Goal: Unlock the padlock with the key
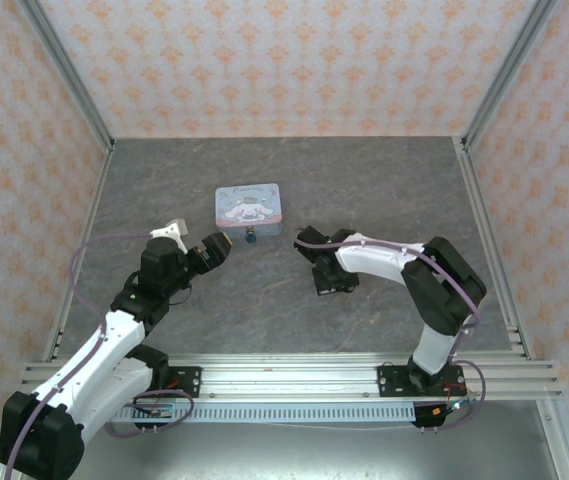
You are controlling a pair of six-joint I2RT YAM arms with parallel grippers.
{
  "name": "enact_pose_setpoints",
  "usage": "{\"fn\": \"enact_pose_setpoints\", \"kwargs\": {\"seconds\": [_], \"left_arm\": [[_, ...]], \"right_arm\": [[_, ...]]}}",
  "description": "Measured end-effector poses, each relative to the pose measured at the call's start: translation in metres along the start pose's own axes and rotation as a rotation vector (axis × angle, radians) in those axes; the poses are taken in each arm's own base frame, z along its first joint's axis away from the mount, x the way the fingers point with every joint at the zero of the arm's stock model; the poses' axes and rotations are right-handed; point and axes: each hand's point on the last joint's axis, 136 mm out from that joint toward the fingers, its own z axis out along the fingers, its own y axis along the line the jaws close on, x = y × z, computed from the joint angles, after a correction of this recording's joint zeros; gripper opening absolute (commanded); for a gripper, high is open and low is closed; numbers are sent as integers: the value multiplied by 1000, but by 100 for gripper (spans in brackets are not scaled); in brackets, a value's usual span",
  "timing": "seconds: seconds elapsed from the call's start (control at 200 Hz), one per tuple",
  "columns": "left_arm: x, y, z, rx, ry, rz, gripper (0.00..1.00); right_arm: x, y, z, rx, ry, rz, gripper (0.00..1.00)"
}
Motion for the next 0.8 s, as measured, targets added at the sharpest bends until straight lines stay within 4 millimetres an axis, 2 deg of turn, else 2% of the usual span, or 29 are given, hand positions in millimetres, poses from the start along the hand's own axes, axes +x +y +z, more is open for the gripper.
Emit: {"fn": "enact_pose_setpoints", "kwargs": {"seconds": [0.275, 0.55, 0.661, 0.801], "left_arm": [[-3, -2, -1, -3, -1, 0, 99], [-4, -4, -1, -9, 6, -14, 99], [-3, -3, 1, -15, 16, -29, 99], [-4, -4, 1, -14, 15, -32, 99]], "right_arm": [[0, -16, -1, 56, -30, -16, 0], [-10, -25, -26, 40, -119, -26, 0], [-12, -31, -27, 28, -124, 16, 24], [-4, -48, -22, -16, -111, 125, 37]]}}
